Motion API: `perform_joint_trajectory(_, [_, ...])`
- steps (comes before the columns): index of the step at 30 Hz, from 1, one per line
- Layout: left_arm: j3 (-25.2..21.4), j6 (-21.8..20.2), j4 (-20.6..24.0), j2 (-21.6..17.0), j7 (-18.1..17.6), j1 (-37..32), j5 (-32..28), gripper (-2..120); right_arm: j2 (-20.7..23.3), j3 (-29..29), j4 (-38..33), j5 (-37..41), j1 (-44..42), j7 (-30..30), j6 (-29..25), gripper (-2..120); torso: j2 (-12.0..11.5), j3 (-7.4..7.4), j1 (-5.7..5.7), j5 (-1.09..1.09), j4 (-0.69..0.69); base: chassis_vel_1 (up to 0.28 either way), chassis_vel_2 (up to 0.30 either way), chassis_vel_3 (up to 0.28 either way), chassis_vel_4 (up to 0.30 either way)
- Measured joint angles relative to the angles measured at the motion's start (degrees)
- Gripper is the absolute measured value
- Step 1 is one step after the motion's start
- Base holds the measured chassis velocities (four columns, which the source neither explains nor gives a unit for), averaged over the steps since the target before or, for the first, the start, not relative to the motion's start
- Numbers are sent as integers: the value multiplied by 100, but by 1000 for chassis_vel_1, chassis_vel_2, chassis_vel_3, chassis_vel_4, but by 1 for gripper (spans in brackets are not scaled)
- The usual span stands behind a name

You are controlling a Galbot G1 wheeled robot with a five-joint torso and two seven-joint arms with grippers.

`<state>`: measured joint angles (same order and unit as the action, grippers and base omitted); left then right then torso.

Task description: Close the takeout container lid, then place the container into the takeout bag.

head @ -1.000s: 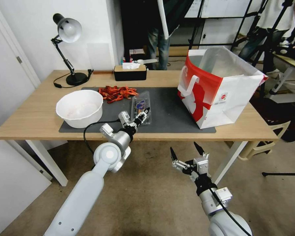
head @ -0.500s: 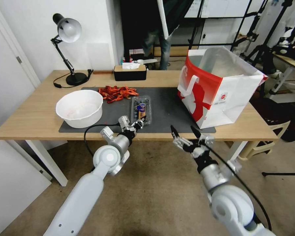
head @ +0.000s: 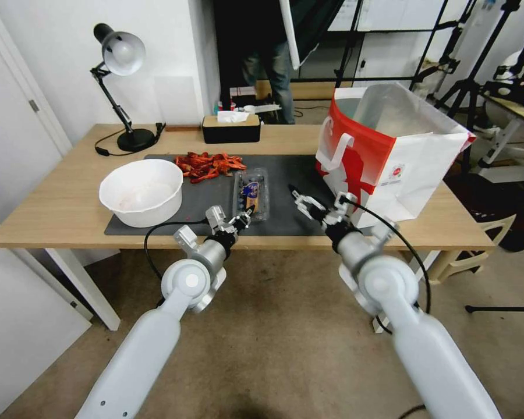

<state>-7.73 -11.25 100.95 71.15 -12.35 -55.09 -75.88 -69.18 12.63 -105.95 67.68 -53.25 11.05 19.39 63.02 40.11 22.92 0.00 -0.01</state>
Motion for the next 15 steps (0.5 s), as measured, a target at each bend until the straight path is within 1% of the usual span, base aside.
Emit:
perform_joint_trajectory(2, [-20, 4, 15, -8, 0, -15, 4, 0, -46, -191, 357, 90, 418, 130, 284, 100, 0, 0, 0, 0, 0, 0, 0, 0, 0])
perform_joint_trajectory(5, [-28, 5, 16, -9, -1, -16, 5, 0, -60, -240, 446, 119, 530, 169, 355, 100, 0, 0, 0, 0, 1, 0, 0, 0, 0])
perform_joint_trajectory(7, [-67, 12, 24, -9, -6, -22, 10, 0, -113, -406, 713, 238, 937, 356, 634, 100, 0, 0, 1, -2, 1, 0, 0, 0, 0])
perform_joint_trajectory(8, [-67, 12, 24, -9, -6, -22, 10, 0, -113, -406, 713, 238, 937, 356, 634, 100, 0, 0, 1, -2, 1, 0, 0, 0, 0])
perform_joint_trajectory(9, [-103, 12, 38, -19, -6, -38, 13, 0, -164, -571, 856, 447, 1274, 682, 870, 100, 0, 0, 1, 0, 1, 0, 0, 0, 0])
perform_joint_trajectory(12, [-136, 12, 44, -29, -6, -60, 27, 0, -316, -822, 1079, 675, 1733, 1373, 1379, 100, 1, 0, 0, -1, 2, 0, 0, 0, 0])
perform_joint_trajectory(13, [-136, 12, 44, -29, -6, -60, 27, 0, -316, -822, 1079, 675, 1733, 1373, 1379, 100, 1, 0, 0, -1, 2, 0, 0, 0, 0])
perform_joint_trajectory(15, [-144, 13, 31, -13, -1, -60, 49, 0, -381, -889, 1165, 803, 1847, 1616, 1607, 100, 1, -1, 1, -1, 1, 0, 0, 0, 0])
